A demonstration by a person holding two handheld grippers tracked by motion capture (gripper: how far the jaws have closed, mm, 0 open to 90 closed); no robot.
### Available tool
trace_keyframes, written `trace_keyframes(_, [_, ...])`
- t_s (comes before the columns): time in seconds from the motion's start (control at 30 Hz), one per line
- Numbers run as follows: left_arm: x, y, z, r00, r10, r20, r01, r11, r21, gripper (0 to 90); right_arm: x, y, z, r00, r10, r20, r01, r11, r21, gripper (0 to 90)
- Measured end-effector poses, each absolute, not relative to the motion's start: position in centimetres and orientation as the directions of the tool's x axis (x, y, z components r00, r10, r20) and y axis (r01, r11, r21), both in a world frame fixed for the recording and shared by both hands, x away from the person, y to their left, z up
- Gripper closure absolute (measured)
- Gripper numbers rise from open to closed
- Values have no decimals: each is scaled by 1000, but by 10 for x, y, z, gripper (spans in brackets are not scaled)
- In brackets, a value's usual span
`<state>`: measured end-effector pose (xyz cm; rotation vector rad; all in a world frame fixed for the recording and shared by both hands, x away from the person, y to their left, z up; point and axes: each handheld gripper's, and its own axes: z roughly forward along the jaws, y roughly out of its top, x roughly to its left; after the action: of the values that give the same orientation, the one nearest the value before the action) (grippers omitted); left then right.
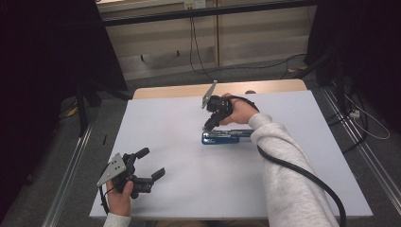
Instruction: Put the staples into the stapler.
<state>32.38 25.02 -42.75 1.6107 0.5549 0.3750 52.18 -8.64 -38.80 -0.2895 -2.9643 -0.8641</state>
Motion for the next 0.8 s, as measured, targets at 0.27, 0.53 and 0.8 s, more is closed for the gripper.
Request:
trace_keyframes(0.27, [324,250,-428,826,558,-81,133,-54,990,34,522,-88,-391,-982,167,88,188,834,518,784])
trace_keyframes(0.53, [324,250,-427,826,559,-72,126,-58,990,34,521,-89,-393,-981,172,87,192,837,513,784])
trace_keyframes(0.8, [324,250,-427,827,558,-74,127,-56,990,34,522,-88,-396,-982,166,89,188,840,508,784])
